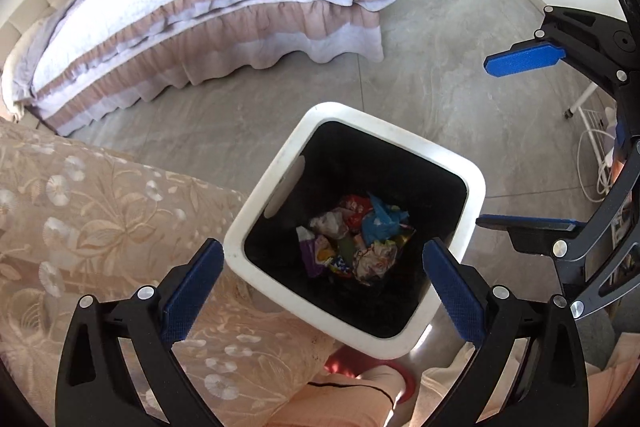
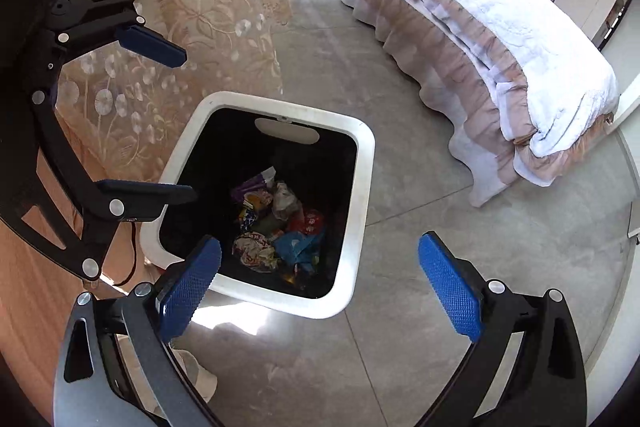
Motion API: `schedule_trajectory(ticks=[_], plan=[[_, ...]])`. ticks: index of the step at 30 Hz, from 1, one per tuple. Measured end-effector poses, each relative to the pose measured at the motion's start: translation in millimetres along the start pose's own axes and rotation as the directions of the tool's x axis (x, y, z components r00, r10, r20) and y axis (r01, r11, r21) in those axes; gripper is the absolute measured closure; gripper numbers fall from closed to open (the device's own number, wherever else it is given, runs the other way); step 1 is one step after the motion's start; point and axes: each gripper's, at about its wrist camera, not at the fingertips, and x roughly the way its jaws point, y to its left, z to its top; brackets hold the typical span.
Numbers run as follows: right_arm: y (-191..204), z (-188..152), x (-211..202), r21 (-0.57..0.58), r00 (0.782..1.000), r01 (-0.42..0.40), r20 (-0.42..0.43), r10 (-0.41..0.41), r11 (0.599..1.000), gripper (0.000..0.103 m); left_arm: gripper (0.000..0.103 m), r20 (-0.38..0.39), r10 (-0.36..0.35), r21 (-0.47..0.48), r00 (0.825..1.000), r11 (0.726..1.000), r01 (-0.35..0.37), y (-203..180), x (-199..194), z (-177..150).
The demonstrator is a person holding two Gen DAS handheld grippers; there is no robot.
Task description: Collect trash
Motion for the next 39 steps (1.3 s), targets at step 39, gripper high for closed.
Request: schedule_trajectory(ticks=[39], plan=[[150, 135, -237, -0.03, 0.733, -0.018, 0.679, 0.034, 0.999, 0.005, 0.005, 0.194, 0.723, -0.783, 0.663, 0.521, -0.339, 96, -348, -145]])
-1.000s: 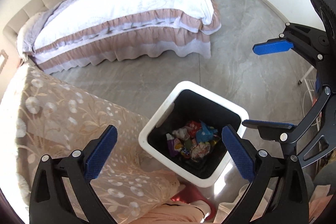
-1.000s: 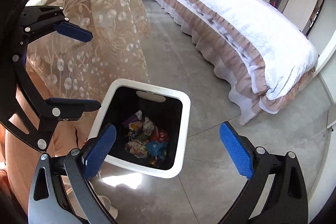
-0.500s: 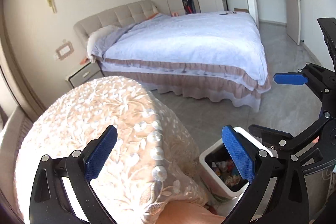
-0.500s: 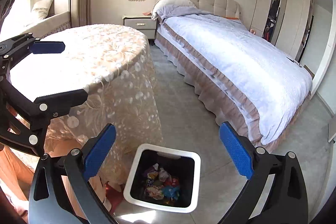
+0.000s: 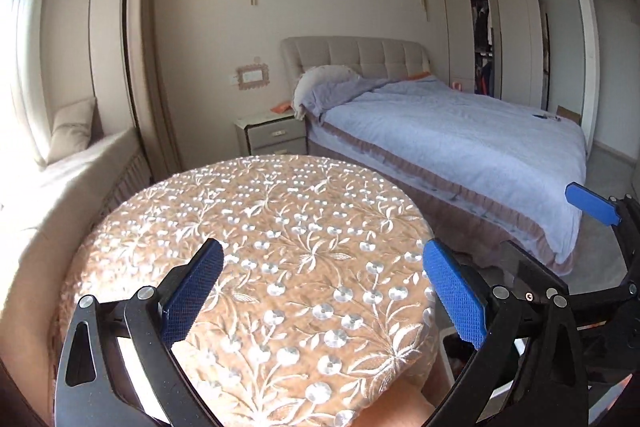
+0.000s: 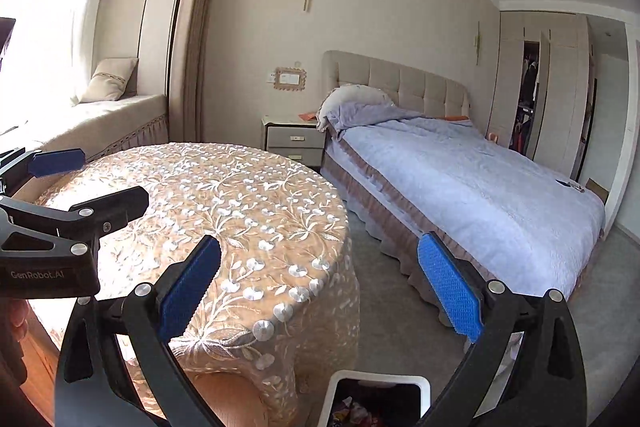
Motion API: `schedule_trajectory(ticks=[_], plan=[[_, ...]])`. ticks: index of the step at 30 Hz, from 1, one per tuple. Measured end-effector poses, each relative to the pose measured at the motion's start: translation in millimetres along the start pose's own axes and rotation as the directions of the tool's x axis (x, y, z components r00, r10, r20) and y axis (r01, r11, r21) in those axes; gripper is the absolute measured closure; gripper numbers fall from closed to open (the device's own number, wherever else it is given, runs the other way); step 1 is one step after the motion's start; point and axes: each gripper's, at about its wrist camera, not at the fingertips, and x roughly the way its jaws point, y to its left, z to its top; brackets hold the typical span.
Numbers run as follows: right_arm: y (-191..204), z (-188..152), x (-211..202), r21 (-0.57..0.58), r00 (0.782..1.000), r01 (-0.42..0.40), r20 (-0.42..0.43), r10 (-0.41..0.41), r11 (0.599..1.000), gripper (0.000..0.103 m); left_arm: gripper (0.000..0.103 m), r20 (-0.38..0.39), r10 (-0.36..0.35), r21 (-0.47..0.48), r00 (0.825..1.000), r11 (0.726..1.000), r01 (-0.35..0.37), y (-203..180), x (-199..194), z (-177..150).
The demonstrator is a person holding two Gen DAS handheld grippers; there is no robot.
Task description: Collect trash
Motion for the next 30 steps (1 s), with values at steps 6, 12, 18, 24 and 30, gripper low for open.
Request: schedule_trajectory(ticks=[6, 12, 18, 24, 30], plan=[[28, 20, -9, 0.022, 0.996, -0.091, 0.012, 0.091, 0.996, 0.005, 0.005, 0.025, 0.041, -0.055, 0.999, 0.998, -0.039, 42, -25, -3], [58, 34, -25, 0.02, 0.988, -0.143, 0.054, 0.142, 0.989, 0.005, 0.005, 0.041, 0.121, -0.089, 0.992, 0.989, -0.117, 72, -53, -10], [87, 39, -44, -0.004, 0.979, -0.181, 0.1, 0.18, 0.984, 0.005, 0.005, 0.056, 0.184, -0.106, 0.981, 0.978, -0.177, 87, -83, -16], [98, 39, -57, -0.019, 0.973, -0.191, 0.125, 0.192, 0.981, 0.005, 0.005, 0.06, 0.224, -0.111, 0.973, 0.97, -0.216, 99, -103, -22], [97, 38, -60, -0.004, 0.973, -0.194, 0.127, 0.193, 0.981, 0.005, 0.005, 0.069, 0.253, -0.127, 0.965, 0.962, -0.243, 96, -112, -24]])
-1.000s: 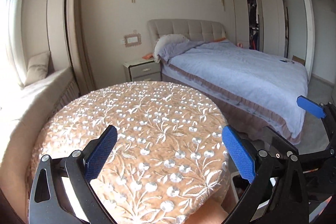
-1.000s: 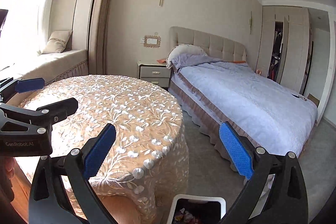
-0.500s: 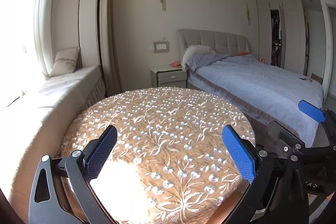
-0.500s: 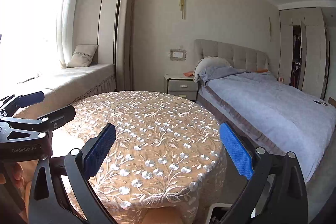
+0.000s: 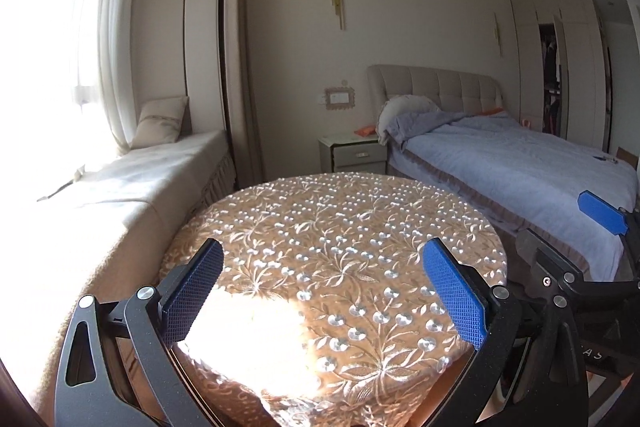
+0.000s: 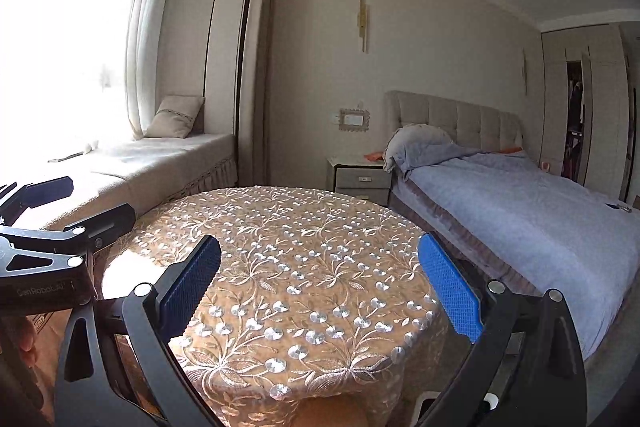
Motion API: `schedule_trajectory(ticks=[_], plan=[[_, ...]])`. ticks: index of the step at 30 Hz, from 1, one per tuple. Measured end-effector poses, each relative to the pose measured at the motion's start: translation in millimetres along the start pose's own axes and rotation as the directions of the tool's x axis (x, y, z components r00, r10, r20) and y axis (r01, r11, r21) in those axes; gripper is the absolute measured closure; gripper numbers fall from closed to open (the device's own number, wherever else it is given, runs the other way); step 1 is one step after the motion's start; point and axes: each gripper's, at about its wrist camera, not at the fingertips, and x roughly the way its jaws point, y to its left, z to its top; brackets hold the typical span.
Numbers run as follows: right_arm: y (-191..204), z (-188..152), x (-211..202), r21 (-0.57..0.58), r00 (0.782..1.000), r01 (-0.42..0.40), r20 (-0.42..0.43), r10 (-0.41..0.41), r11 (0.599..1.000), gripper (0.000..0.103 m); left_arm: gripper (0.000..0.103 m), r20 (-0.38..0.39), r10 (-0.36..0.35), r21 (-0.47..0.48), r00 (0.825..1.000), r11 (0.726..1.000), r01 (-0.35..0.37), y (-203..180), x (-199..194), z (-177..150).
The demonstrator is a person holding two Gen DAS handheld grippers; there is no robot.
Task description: Collect trash
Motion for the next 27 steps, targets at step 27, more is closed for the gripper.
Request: schedule_trajectory(ticks=[27], plan=[[-3, -6, -1, 0.008, 1.0, -0.006, -0.007, 0.006, 1.0, 0.005, 0.005, -0.011, 0.053, 0.004, 0.999, 0.999, -0.053, -12, -5, -1]])
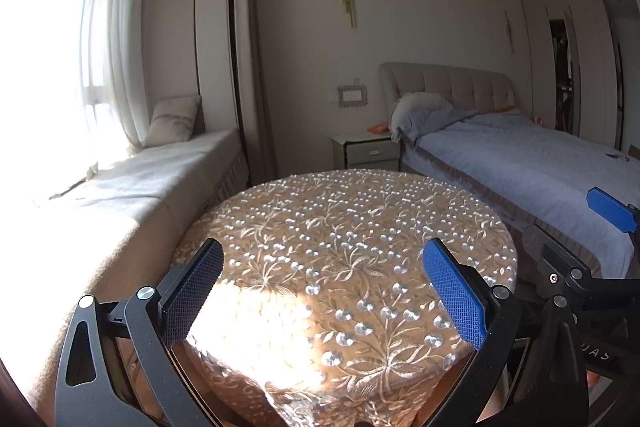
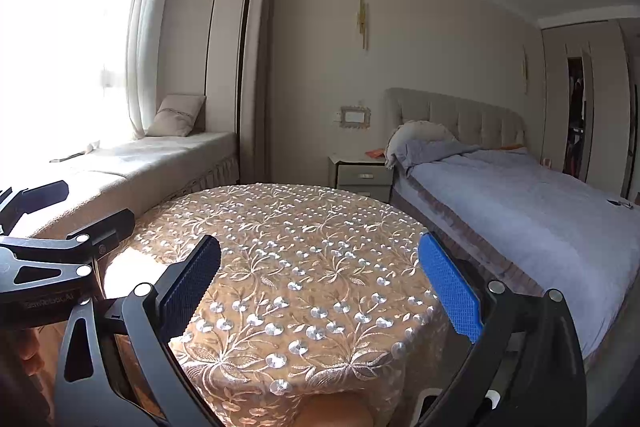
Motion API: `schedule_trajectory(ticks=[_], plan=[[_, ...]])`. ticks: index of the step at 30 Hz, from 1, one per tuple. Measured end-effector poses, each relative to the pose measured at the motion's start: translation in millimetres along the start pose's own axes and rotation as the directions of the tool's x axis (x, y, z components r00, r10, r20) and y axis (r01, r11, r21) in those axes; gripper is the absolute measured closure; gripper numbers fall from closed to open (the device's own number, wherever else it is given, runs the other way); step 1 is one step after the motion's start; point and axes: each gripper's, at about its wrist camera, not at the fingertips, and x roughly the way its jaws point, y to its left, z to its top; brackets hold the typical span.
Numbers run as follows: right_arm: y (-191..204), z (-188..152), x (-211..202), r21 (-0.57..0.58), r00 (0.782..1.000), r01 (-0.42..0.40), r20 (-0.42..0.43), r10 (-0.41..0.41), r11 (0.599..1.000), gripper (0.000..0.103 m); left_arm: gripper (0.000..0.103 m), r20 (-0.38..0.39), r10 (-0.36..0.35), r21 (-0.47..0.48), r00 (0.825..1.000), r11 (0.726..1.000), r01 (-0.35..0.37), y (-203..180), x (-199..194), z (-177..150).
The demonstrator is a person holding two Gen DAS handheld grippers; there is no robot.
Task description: Collect trash
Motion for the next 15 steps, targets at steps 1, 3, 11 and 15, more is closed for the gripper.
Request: schedule_trajectory(ticks=[1, 3, 11, 15], plan=[[-0.2, -0.1, -0.6, 0.0, 1.0, -0.001, 0.001, 0.001, 1.0, 0.005, 0.005, 0.001, 0.001, 0.0, 1.0, 1.0, -0.001, -0.3, -0.4, 0.2], [-0.4, -0.1, 0.1, 0.002, 1.0, -0.003, -0.001, 0.003, 1.0, 0.005, 0.005, 0.001, 0.002, 0.0, 1.0, 1.0, -0.002, -0.7, -0.9, -0.5], [-0.5, 0.5, 1.1, 0.002, 1.0, -0.005, -0.006, 0.005, 1.0, 0.005, 0.005, -0.001, 0.003, -0.002, 1.0, 1.0, -0.003, -0.8, -2.3, -0.4], [-0.1, 0.7, 1.5, 0.001, 1.0, -0.006, -0.007, 0.006, 1.0, 0.005, 0.005, -0.001, 0.006, -0.002, 1.0, 1.0, -0.006, -0.6, -2.4, -0.8]])
